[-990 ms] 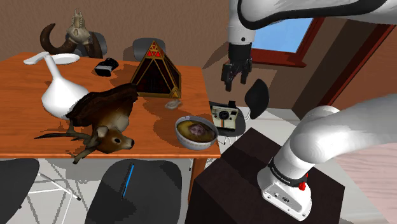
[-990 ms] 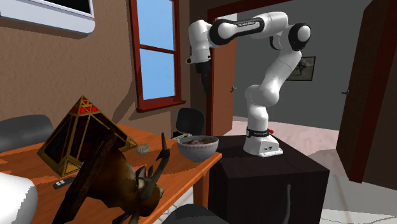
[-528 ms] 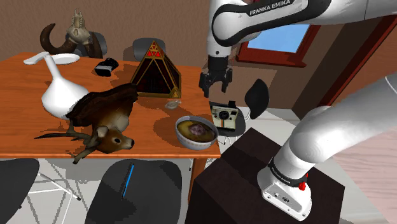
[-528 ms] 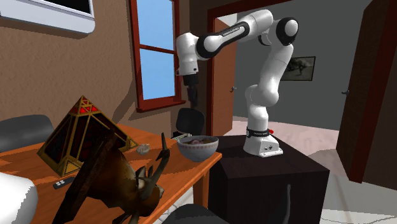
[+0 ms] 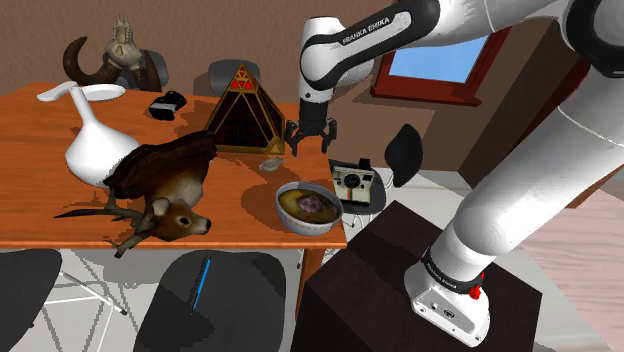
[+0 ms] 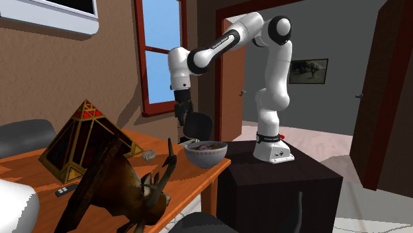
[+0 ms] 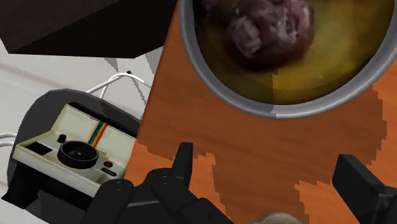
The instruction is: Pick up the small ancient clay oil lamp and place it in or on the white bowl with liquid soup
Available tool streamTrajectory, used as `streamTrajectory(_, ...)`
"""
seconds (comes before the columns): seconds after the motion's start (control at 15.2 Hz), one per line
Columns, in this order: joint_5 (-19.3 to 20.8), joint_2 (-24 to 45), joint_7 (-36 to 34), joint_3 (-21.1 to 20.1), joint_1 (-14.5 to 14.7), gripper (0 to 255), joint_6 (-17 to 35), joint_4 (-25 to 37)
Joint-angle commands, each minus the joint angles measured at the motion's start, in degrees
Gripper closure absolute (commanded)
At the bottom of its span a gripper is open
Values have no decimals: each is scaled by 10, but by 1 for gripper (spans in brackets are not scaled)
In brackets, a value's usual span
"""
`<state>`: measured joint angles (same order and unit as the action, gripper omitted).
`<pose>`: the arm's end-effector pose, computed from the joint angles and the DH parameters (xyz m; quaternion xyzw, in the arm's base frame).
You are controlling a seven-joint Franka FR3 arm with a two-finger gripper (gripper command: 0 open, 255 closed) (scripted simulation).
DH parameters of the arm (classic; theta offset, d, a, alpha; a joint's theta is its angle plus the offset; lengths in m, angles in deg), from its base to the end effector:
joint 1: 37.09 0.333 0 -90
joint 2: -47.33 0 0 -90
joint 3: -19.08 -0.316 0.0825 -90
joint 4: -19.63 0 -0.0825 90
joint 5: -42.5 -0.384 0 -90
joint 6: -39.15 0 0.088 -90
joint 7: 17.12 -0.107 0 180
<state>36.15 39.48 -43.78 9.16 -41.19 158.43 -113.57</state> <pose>0.4729 0.0543 0.3859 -0.9754 0.2110 0.0612 0.0187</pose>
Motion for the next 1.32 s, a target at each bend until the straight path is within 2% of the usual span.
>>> streamTrajectory(0.0,-1,46,-25,-1,-3,0,30,23)
streamTrajectory(0.46,-1,193,-102,6,-5,0,103,124)
streamTrajectory(0.92,-8,337,-165,24,-2,0,144,255)
streamTrajectory(1.25,-7,358,-166,24,1,0,168,252)
